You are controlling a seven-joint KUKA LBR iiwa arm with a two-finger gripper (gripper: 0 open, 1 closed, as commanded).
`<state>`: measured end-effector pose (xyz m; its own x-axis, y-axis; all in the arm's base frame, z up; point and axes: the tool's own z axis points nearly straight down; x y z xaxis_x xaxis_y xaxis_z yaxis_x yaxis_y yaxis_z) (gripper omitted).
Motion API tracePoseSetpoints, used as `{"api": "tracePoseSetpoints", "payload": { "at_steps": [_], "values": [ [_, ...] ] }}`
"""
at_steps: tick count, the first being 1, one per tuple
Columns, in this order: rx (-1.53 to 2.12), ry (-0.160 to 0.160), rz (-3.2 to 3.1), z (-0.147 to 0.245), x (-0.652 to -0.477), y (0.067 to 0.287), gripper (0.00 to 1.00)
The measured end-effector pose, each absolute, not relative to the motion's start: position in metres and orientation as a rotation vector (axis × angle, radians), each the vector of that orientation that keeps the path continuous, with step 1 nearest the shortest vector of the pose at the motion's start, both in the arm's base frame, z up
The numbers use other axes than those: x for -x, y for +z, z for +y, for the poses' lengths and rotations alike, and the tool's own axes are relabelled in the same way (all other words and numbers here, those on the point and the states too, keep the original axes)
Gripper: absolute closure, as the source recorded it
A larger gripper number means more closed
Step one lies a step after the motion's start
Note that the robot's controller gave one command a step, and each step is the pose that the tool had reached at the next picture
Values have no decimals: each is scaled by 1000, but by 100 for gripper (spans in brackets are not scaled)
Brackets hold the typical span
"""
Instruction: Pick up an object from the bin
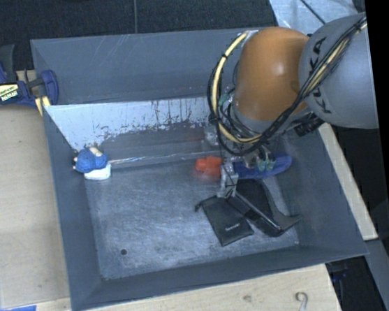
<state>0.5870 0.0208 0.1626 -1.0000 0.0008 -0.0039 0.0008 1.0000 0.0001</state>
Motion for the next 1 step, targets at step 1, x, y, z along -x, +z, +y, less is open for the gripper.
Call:
{"api": "tracePoseSetpoints", "payload": {
  "at_steps": [1],
  "values": [
    [234, 1, 3135, -10, -617, 73, 0]
  ]
}}
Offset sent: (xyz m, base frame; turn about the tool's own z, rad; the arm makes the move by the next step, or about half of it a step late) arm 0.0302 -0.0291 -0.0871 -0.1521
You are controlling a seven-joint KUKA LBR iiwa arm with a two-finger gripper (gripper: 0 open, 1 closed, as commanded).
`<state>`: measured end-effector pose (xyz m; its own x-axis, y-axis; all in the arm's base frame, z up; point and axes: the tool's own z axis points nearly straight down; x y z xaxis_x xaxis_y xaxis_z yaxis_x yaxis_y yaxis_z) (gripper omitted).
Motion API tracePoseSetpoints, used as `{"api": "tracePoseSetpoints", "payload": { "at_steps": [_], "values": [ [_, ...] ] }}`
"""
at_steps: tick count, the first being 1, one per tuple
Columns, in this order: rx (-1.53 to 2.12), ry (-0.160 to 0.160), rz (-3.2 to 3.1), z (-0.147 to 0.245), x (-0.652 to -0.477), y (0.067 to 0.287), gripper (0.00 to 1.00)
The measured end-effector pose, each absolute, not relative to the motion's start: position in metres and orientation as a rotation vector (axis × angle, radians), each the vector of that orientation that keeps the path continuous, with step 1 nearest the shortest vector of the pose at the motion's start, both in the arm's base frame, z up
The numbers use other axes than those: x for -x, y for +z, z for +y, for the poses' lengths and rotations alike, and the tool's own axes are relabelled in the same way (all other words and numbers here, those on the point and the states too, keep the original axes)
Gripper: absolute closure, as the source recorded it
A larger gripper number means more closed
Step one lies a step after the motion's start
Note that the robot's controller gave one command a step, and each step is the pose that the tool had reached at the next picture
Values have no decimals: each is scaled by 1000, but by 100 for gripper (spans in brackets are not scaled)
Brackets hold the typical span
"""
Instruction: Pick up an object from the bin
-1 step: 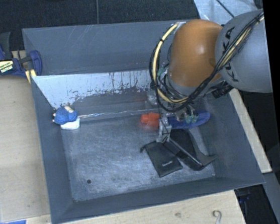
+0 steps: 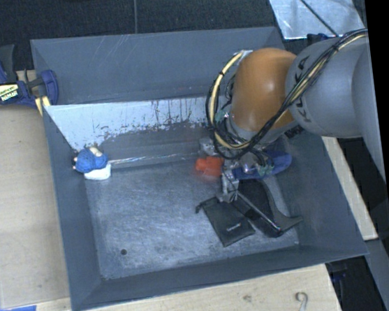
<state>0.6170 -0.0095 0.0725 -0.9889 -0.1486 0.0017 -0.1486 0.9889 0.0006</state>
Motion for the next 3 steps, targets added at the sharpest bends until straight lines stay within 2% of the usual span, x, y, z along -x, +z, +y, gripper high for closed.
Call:
{"api": "tracePoseSetpoints", "payload": {
  "at_steps": [1, 2, 3],
  "values": [
    [-234, -1, -3139, -9, -619, 77, 100],
    [-118, -2, -3150, 31, -596, 183, 100],
    [-806, 3, -3048, 40, -611, 252, 100]
  ]
}}
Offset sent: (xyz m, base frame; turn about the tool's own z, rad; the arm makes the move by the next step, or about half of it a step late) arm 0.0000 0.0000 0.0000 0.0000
